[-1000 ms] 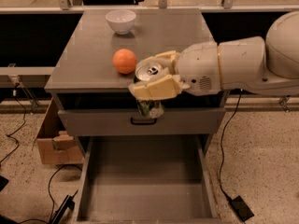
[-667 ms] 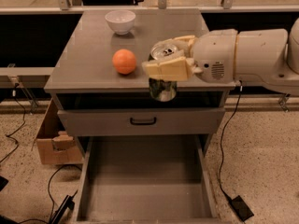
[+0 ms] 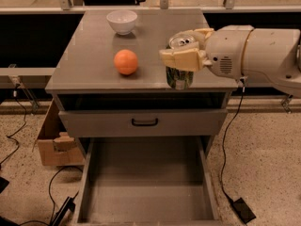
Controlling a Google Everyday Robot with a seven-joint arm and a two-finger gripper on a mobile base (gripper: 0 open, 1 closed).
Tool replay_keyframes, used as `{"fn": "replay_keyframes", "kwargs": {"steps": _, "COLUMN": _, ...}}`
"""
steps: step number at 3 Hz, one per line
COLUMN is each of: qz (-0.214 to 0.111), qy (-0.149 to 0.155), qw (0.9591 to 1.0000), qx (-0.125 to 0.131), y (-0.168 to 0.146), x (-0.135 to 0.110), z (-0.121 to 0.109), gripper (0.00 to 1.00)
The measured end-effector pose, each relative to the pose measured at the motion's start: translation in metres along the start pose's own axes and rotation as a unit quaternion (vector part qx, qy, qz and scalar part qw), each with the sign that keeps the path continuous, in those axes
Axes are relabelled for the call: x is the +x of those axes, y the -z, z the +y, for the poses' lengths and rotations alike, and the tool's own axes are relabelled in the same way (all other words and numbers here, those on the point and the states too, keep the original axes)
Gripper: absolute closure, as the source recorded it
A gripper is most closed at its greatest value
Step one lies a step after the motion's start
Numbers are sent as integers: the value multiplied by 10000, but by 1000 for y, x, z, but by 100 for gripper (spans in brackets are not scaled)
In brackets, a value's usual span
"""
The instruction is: Pick green can from middle drawer and place on counter
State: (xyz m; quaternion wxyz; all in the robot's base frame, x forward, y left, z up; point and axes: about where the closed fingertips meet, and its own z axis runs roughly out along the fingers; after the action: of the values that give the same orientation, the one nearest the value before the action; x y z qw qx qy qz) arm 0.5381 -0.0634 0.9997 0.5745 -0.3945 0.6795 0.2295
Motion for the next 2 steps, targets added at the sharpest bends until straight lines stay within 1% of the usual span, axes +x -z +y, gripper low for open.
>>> {"fn": "replay_keyframes", "kwargs": {"steps": 1, "qz": 0, "qy": -1, "qw": 10000, "qx": 1, "y": 0, "x": 0, "z": 0, "gripper": 100}}
{"fn": "replay_keyframes", "kwargs": {"steps": 2, "qz": -10, "qy": -146, "qw": 9998, "qx": 168, "y": 2, "x": -7, "z": -17, "gripper": 100}}
